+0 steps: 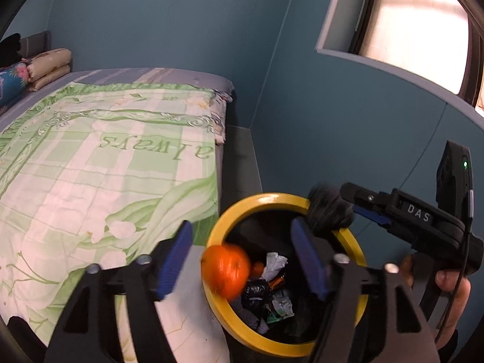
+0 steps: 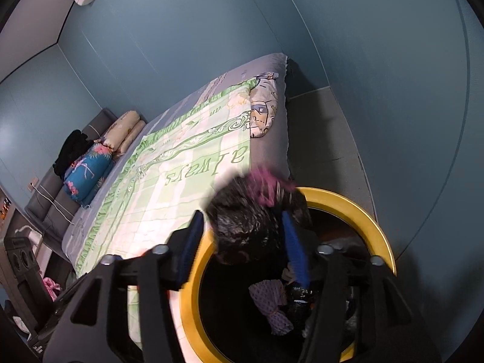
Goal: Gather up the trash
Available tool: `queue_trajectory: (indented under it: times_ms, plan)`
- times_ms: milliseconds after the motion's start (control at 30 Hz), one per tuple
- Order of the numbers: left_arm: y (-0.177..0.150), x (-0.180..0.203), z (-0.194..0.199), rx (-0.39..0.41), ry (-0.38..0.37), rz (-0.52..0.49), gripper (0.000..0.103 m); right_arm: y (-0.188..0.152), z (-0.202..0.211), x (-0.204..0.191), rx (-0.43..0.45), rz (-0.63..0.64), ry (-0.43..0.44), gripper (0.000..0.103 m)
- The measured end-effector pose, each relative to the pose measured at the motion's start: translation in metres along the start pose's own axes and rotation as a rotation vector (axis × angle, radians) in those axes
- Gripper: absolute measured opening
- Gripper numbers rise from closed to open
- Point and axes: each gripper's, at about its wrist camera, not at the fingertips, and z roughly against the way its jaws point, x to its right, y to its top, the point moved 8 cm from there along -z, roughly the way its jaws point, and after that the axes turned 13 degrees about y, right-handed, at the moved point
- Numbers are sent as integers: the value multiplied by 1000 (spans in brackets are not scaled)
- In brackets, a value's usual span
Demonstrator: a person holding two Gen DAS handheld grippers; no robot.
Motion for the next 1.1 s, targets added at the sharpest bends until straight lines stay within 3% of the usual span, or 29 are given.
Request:
queue_trajectory:
  times_ms: [167,500,833,967,1100]
  plan:
    - [7,-14,9,30,13,27,75,3,2,-4,12,-3,-3,60]
    - [3,-61,34,60,97,68,75,8,-1,-30,12,57,19,60]
    - [-13,-128,82,102,221,111,75,-24,-47,-98,-135,175,92,61]
    - [-16,-157,115,157,290,138,83,-42,-57,-135,-155,240,125,70]
    - [-17,-179,149,210,334,166,88,-58,-54,-172,-115,303,154,81]
